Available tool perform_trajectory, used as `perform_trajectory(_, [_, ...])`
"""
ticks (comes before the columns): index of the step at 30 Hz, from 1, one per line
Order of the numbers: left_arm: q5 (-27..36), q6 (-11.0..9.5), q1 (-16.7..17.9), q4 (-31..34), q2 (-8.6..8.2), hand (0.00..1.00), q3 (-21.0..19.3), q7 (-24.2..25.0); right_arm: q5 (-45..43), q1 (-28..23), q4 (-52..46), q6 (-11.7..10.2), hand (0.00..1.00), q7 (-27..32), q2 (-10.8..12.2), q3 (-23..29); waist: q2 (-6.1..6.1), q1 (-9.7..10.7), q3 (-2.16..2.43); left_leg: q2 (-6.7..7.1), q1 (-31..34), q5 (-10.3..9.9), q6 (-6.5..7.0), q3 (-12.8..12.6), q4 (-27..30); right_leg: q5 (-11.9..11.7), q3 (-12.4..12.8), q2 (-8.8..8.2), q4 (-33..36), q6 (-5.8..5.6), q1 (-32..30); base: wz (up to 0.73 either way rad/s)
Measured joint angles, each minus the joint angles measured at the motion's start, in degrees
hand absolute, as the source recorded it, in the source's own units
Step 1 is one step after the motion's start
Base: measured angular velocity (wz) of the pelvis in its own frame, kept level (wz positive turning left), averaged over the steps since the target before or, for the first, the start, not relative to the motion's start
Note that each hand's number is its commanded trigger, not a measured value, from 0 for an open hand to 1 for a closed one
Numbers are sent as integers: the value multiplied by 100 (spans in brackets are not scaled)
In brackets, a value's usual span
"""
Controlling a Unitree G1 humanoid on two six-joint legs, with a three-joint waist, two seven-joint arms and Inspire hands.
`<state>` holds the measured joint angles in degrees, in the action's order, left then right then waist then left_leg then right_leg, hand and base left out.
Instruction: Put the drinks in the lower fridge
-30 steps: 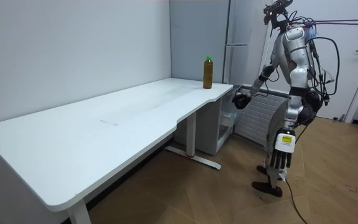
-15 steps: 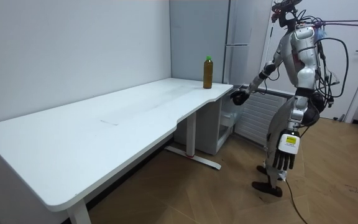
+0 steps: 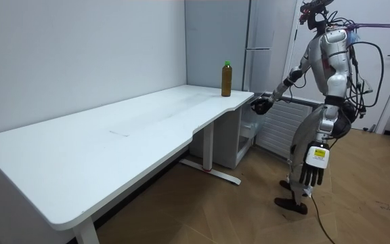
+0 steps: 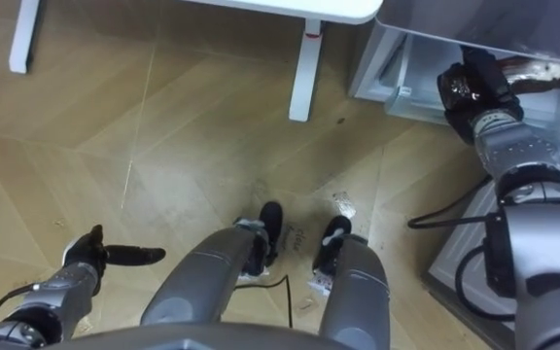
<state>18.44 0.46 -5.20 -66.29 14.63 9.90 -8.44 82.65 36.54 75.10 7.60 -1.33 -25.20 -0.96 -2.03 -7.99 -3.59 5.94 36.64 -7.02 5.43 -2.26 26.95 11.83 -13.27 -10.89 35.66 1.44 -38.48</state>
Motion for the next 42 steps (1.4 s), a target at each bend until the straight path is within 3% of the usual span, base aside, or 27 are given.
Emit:
perform_trajectory(21, [-30,1,2,22,32,0,0,-3,9,-1,27,5,0,-1,-3,-6,0,-16,5,-18,0,1,1,-45,49,-7,0,1,11,6,1,0])
perform_trajectory(22, [-46,4,2,23,38,0,0,-3,10,-1,27,5,33,-1,-3,-6,2,-16,6,-18,-2,1,1,-47,50,-8,2,2,11,8,1,0])
perform_trajectory(23, [-47,9,2,24,41,0,0,-3,9,-1,27,5,100,-1,-3,-6,4,-18,7,-19,-4,1,1,-50,51,-8,5,2,12,8,1,0])
perform_trajectory(42, [1,45,0,-4,43,0,44,5,70,5,24,3,100,-9,-42,-3,37,-35,27,-20,-3,0,1,-63,73,-10,23,2,37,7,-10,0])
